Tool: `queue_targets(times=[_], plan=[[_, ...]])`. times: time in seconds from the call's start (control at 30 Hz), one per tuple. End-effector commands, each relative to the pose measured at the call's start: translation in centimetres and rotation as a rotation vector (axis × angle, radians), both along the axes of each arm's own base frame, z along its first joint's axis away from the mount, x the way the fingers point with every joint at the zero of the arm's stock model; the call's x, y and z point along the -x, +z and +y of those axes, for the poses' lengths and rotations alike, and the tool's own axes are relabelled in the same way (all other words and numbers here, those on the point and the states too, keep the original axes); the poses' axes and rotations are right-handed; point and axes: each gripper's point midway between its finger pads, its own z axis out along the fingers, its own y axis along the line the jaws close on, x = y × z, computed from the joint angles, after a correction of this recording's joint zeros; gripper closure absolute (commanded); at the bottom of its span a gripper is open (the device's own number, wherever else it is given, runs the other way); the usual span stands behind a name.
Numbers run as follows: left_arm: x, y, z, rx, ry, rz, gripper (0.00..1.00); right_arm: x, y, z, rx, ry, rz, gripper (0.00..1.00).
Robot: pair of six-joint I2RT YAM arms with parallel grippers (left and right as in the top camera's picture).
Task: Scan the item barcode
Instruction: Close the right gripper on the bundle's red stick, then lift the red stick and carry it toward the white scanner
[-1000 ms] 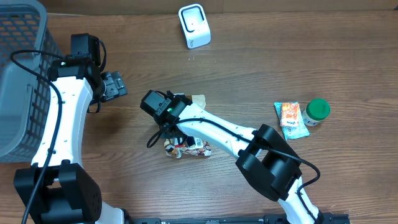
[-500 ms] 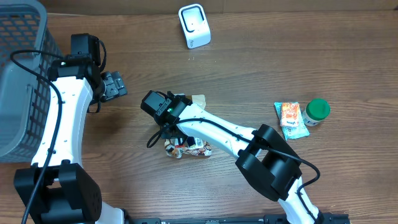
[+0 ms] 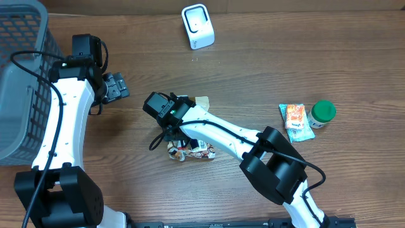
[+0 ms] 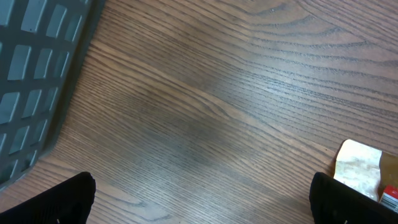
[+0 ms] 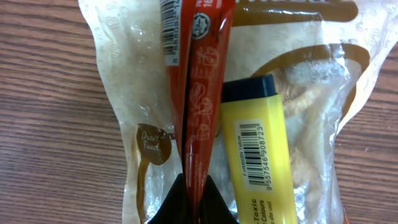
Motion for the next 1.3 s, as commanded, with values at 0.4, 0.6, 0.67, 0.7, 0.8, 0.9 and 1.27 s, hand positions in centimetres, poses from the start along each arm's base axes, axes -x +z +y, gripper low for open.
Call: queue_targets(times=[0.4, 0.6, 0.67, 0.7, 0.8, 0.9, 1.27], plan=[[-0.3, 0.9, 0.0, -0.013, -0.018, -0.024, 0.00, -3.3, 7.3, 2.3, -0.019, 0.324, -0.155, 0.96], [-0.3, 0.9, 0.0, -0.013, -0.018, -0.024, 0.00, -5.0, 9.7, 0.9, -0.020, 0.281, -0.164, 0.96], [-0.3, 0.9, 0.0, -0.013, -0.018, -0.024, 0.00, -5.9, 10.2, 0.2, -0.026, 0.257, -0.167, 0.97], [-0.3, 0.9, 0.0, -0.013, -0.018, -0.024, 0.00, -6.2, 10.4, -0.1, -0.027, 0.248, -0.170, 0.96], [-0.3, 0.9, 0.0, -0.013, -0.018, -0.024, 0.00, -7.3, 10.4, -1.2, -0.023, 0.218, -0.173, 0.97], [-0.3, 0.9, 0.1, -0.013, -0.018, -0.024, 0.00, -8.8, 10.5, -2.7, 0.002, 0.177, -0.193, 0.96], [-0.3, 0.9, 0.0, -0.013, -0.018, -0.024, 0.00, -14.0, 16.1, -8.6, 0.139, 0.225, -0.323, 0.97]])
